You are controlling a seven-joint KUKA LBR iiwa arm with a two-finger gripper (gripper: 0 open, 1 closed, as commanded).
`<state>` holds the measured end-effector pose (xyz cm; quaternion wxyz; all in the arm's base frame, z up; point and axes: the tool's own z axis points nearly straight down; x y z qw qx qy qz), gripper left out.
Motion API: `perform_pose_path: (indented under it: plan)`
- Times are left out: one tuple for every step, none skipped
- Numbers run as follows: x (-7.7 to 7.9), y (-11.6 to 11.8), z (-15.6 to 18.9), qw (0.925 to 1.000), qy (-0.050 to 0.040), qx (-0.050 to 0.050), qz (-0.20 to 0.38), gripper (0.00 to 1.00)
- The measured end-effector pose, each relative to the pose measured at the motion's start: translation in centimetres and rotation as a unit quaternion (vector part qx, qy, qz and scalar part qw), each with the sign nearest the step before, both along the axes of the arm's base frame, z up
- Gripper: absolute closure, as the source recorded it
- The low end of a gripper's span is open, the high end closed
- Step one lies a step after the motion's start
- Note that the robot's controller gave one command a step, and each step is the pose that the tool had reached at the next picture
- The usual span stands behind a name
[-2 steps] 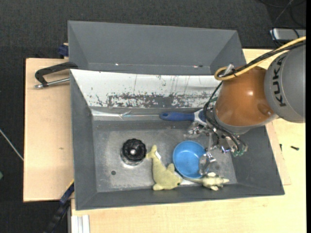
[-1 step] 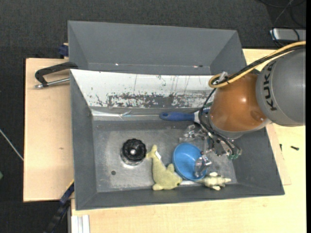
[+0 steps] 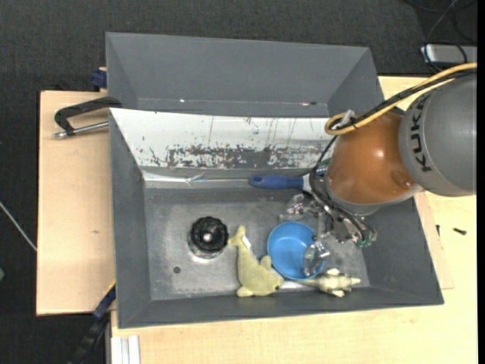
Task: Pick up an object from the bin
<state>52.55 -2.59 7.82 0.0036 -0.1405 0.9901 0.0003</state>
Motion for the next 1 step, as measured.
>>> perform_pose_path:
  plan:
    - [0.31,0.05,0.25,1.0000,-0.0046,0.000,0.000,1.00]
